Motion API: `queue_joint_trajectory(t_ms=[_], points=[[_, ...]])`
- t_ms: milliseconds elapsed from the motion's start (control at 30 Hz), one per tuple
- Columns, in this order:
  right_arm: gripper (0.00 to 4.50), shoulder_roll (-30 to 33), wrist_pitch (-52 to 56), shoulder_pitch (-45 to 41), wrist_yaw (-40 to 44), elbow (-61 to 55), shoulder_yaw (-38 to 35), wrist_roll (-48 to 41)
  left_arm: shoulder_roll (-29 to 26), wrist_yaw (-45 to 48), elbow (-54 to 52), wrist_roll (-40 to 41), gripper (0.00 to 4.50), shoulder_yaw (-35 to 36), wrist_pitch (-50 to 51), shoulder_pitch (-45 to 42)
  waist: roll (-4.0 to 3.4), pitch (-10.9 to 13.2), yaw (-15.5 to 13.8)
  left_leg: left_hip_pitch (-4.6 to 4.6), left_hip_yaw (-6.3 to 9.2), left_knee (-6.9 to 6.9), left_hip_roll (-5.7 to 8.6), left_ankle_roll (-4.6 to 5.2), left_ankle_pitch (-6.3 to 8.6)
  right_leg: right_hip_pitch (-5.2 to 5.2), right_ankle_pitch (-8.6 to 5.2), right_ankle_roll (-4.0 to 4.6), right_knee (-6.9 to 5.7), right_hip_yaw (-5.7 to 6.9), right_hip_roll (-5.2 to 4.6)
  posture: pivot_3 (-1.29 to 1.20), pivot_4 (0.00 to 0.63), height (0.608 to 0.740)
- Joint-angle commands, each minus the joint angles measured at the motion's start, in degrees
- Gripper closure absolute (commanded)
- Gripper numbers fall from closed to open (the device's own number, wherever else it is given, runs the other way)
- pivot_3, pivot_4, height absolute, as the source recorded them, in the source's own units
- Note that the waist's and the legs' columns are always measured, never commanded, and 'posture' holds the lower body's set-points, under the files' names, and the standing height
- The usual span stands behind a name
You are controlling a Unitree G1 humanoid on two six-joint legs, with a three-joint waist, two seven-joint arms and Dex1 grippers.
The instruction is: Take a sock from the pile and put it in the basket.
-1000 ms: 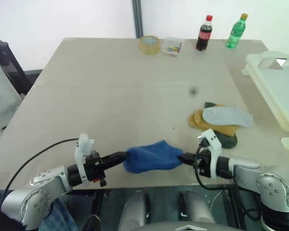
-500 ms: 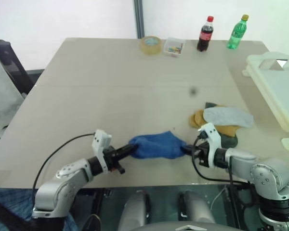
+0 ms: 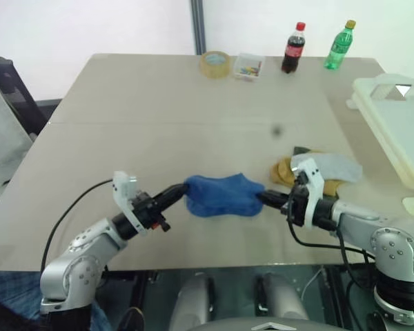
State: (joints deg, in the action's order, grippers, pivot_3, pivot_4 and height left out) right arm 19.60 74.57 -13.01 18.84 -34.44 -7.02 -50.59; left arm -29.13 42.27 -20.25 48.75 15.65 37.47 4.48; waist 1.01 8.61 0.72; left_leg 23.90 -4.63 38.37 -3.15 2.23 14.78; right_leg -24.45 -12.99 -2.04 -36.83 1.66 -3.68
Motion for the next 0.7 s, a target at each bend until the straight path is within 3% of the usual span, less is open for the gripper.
queue_joint_trajectory(t_ms=[33,367,700], points=[[4.50,0.5,-1.6,-0.3,-0.4,-1.3,1.3,0.2,-1.5,0.5,-1.0,-0.1,4.41,-0.5,0.7,0.4,0.00,0.0,0.0,0.00,0.01,0.00,0.00,0.00,0.00,0.00,0.00,0.00,0.00,0.01,0.00,0.00,0.150,0.740],[4.50,2.3,-9.1,1.7,0.2,2.8,6.5,7.7,3.2,-2.1,-0.4,-3.4,4.41,-3.7,-2.5,-2.4,0.02,0.0,-0.1,0.00,0.00,0.01,0.05,0.00,0.00,0.01,0.03,-0.04,0.00,0.00,0.01,0.00,0.150,0.740],[4.50,2.7,-9.4,2.5,1.7,3.2,7.8,8.2,2.2,-3.0,0.7,-3.9,4.41,-3.5,-0.9,-1.0,0.02,0.0,0.0,-0.01,0.01,0.01,0.00,0.00,0.00,0.01,0.08,-0.14,-0.01,0.01,0.06,0.00,0.150,0.740]])
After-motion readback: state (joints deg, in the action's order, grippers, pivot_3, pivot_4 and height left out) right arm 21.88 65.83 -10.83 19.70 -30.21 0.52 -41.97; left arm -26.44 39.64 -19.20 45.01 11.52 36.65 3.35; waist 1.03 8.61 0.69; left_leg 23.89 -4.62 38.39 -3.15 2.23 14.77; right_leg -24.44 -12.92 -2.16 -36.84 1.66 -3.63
